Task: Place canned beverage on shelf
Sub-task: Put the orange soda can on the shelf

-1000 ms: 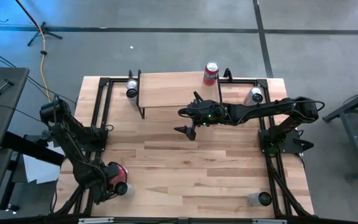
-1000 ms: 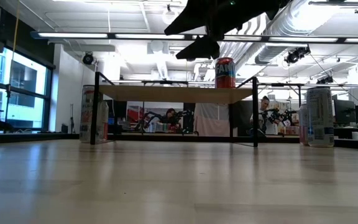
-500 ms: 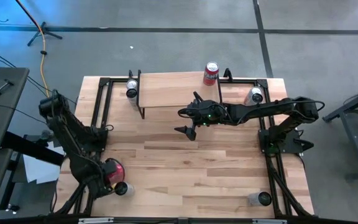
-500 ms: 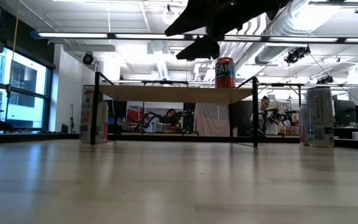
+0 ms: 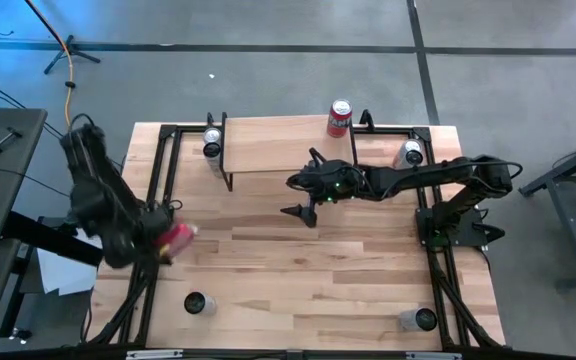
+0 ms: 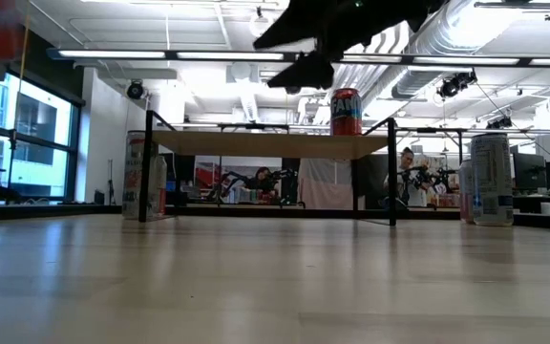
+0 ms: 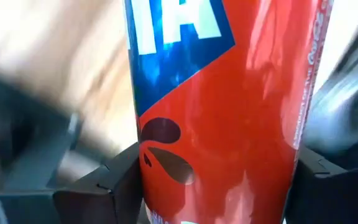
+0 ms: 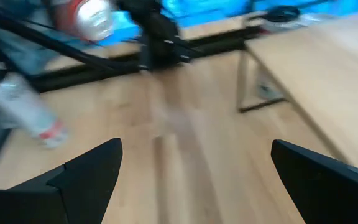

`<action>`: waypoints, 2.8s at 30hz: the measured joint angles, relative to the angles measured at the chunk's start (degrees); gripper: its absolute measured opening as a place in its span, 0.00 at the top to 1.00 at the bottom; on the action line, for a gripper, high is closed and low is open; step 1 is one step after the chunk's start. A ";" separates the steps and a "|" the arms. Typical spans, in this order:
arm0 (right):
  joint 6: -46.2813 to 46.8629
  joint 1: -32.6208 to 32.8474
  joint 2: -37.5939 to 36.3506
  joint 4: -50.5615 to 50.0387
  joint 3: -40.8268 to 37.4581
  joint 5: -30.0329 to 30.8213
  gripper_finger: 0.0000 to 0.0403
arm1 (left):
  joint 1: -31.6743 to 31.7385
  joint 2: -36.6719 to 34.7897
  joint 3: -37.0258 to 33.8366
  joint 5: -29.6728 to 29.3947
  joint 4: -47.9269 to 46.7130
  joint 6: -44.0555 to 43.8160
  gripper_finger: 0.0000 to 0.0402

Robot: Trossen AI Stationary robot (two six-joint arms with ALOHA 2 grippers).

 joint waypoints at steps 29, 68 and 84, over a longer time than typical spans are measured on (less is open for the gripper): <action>-15.77 -5.41 -0.11 -39.49 38.48 -27.61 0.01 | 48.62 10.27 3.94 -6.56 56.68 82.39 0.42; -18.93 -2.48 6.02 -49.64 40.81 -5.48 0.01 | 55.20 24.27 3.94 1.61 62.34 88.01 0.42; -12.36 -2.46 8.75 -45.11 40.83 -10.68 0.21 | 55.19 24.27 3.94 1.37 62.09 88.57 0.42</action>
